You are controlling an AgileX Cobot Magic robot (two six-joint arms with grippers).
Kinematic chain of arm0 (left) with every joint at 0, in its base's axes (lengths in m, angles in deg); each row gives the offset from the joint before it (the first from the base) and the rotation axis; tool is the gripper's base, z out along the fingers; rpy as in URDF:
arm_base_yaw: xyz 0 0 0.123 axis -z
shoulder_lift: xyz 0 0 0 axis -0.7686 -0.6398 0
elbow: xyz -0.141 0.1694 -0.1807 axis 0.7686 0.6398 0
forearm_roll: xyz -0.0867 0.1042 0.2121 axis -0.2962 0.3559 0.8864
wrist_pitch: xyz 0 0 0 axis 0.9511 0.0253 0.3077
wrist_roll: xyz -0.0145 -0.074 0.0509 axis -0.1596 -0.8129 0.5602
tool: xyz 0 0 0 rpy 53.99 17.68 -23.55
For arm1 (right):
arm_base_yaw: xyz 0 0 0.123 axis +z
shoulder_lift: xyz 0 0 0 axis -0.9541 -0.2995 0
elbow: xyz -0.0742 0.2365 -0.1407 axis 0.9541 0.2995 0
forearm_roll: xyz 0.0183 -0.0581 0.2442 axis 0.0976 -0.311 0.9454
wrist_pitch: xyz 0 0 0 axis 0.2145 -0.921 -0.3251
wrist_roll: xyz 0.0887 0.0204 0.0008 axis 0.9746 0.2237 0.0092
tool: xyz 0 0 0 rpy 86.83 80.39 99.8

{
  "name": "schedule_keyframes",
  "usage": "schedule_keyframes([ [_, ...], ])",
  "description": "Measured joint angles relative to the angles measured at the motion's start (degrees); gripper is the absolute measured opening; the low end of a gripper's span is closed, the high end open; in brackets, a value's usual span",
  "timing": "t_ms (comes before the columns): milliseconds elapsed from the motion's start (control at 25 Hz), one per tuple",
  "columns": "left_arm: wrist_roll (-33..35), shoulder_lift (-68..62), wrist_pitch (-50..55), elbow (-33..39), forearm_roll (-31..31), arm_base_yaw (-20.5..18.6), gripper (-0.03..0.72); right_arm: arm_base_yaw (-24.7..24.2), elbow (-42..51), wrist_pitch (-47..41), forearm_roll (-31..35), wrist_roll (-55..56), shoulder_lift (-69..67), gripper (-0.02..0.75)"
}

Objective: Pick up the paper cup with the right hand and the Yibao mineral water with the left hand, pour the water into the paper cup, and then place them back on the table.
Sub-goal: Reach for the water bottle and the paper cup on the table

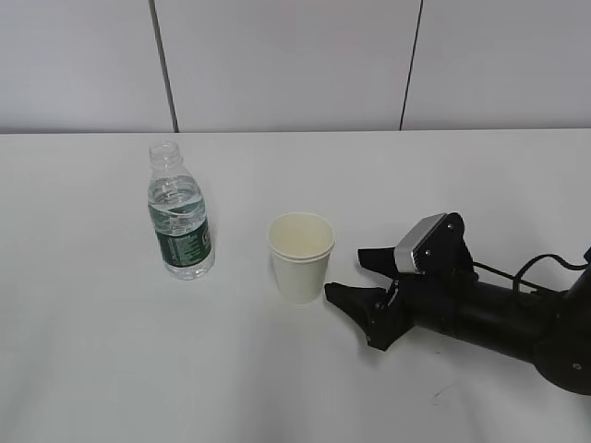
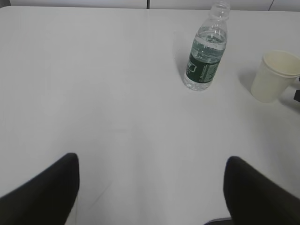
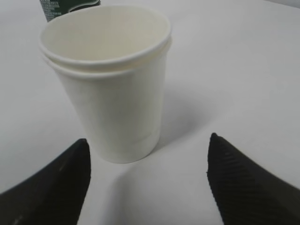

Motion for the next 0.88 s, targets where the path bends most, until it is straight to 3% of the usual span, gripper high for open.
schedule_keyframes([
  [360, 0.00, 0.00, 0.00, 0.00, 0.00, 0.00, 0.574, 0.13, -3.46, 0.12, -2.77, 1.74, -1.99, 0.606],
  [880, 0.00, 0.00, 0.00, 0.00, 0.00, 0.00, 0.574, 5.20, -8.72, -1.01, -0.89, 2.60, -5.52, 0.607],
])
